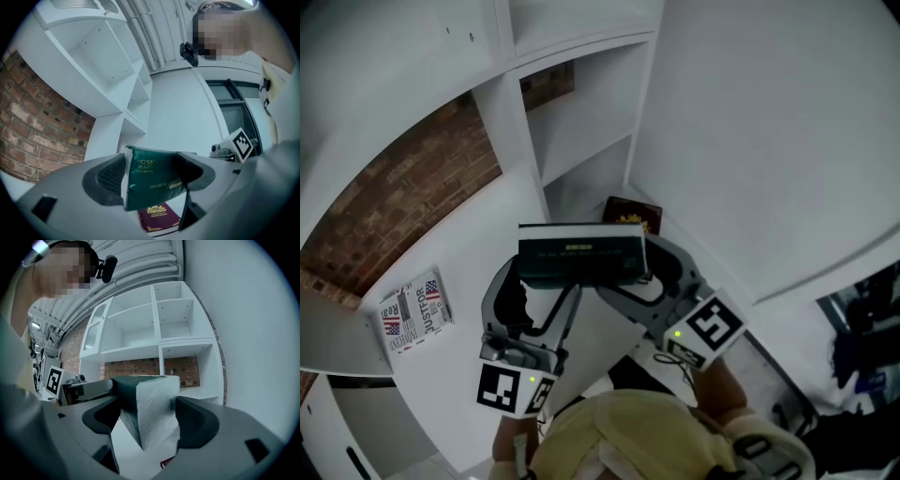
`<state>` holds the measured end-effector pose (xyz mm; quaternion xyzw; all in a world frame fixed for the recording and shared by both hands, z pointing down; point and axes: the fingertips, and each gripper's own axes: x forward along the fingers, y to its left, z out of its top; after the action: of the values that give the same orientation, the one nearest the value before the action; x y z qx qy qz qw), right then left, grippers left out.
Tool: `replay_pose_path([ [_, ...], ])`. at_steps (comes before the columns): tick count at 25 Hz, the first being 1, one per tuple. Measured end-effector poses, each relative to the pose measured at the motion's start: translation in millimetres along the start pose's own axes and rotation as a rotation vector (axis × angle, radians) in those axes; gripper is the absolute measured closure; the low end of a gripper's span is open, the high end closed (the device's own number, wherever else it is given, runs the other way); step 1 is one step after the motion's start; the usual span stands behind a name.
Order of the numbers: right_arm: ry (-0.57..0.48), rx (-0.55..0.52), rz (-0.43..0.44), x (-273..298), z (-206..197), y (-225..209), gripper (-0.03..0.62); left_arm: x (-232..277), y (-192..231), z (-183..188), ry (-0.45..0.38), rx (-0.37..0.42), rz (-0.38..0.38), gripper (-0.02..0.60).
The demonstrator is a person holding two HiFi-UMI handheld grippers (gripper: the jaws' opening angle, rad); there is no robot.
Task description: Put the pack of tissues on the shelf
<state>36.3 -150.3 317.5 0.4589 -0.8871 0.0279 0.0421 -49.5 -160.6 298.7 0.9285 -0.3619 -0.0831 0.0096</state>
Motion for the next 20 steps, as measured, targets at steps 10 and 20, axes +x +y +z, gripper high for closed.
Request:
replay_pose_path([
  [10,-0.037,-0.018,0.067,4.9,6.7,-89.6,0.224,82.1,-11.5,-7.2,0.016,0.06,0.072,0.235],
  [20,-0.072,-0.02,0.091,19.1,15.6,-143.3,0.224,136.2,-6.8,-7.9,0.005,0.09,0.116,0.235],
])
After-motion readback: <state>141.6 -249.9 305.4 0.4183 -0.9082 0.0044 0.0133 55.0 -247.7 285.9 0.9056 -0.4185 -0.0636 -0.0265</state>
